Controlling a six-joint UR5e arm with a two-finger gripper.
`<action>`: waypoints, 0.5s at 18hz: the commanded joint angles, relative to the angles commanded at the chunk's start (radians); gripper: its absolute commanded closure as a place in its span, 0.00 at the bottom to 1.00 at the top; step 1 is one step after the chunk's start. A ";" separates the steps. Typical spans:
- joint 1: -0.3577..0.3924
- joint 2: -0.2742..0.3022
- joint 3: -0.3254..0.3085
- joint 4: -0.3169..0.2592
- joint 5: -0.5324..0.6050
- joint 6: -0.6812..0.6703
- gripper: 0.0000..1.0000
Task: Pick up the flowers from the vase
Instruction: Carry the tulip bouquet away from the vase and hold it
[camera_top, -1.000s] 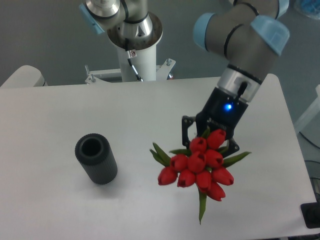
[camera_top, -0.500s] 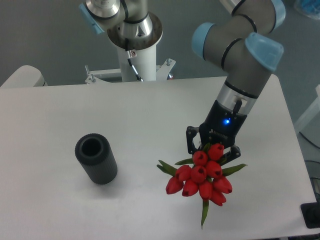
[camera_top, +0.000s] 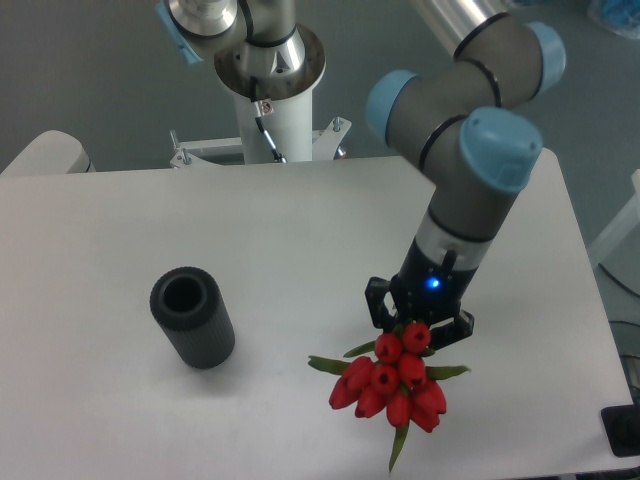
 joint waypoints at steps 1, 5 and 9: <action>-0.008 -0.008 0.002 -0.003 0.034 0.060 0.88; -0.018 -0.026 0.002 -0.005 0.097 0.194 0.88; -0.022 -0.054 0.003 -0.005 0.137 0.293 0.88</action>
